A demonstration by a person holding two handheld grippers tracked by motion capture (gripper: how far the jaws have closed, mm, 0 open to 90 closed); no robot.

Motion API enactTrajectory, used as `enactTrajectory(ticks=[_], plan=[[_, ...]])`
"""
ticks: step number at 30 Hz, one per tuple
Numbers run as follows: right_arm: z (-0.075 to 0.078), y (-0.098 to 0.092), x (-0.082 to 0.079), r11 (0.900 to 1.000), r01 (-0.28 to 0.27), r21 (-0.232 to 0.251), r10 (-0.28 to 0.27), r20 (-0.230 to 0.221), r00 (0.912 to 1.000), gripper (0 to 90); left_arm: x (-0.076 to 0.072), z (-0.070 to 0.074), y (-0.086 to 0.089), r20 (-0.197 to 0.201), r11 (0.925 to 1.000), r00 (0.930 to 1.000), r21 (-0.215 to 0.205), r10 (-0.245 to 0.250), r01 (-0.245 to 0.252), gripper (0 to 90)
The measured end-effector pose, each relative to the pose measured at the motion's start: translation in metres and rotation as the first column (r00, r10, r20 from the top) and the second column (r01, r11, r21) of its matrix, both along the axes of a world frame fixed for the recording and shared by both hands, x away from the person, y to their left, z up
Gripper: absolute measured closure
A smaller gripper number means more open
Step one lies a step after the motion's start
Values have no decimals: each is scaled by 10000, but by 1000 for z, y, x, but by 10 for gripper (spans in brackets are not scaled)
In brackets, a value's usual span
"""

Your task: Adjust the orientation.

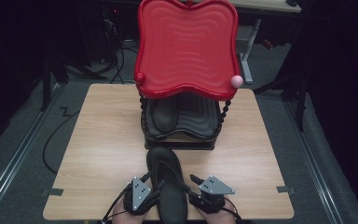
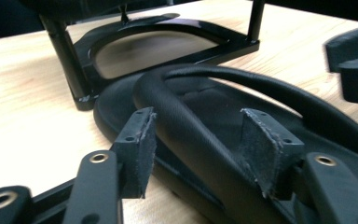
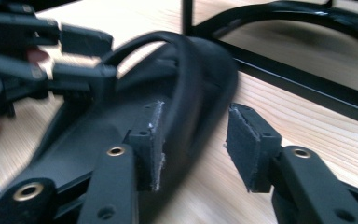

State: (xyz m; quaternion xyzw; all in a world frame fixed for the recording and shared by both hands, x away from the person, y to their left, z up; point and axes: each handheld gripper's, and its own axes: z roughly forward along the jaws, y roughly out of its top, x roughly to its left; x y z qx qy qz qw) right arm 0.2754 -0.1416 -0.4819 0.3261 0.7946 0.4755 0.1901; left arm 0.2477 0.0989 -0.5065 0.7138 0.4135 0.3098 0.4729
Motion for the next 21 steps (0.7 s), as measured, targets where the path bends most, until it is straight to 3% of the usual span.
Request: enactTrajectory(ticks=[4,6,8,12,18,21], plan=[[-4,18,10,9998,-202,89,204,-203,9996,553,0,-1,0,-188,10000,9998,-61,-35,34,438],[-7,24,14,9999,-156,-44,155,-95,9998,570,0,-1,1,-466,9996,9988,-274,-114,101,438],[-10,28,20,10000,-10,-83,7,-314,9995,591,1,-1,1,-679,9990,9974,-397,-243,217,442],[-14,30,25,10000,17,-35,-19,-616,9981,644,1,-1,-3,-619,9997,9980,-173,-162,152,463],[-13,28,20,9997,215,-100,-220,-537,9983,708,0,1,-9,-459,9994,9987,251,-230,242,546],[-12,23,15,9996,262,-103,-267,-512,9983,711,-2,3,-12,-229,9988,9987,186,-453,457,551]])
